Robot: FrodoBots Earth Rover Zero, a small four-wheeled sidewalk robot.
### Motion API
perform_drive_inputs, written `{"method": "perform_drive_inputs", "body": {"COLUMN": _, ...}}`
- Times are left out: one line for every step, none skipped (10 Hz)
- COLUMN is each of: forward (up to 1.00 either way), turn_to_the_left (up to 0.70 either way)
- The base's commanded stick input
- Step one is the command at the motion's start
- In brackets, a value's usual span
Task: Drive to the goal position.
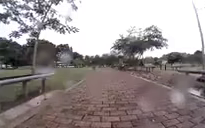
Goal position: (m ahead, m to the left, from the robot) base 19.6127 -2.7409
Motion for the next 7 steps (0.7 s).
{"method": "perform_drive_inputs", "body": {"forward": 0.70, "turn_to_the_left": 0.00}}
{"method": "perform_drive_inputs", "body": {"forward": 0.70, "turn_to_the_left": 0.00}}
{"method": "perform_drive_inputs", "body": {"forward": 0.70, "turn_to_the_left": 0.00}}
{"method": "perform_drive_inputs", "body": {"forward": 0.70, "turn_to_the_left": 0.00}}
{"method": "perform_drive_inputs", "body": {"forward": 0.70, "turn_to_the_left": 0.00}}
{"method": "perform_drive_inputs", "body": {"forward": 0.70, "turn_to_the_left": 0.00}}
{"method": "perform_drive_inputs", "body": {"forward": 0.70, "turn_to_the_left": 0.00}}
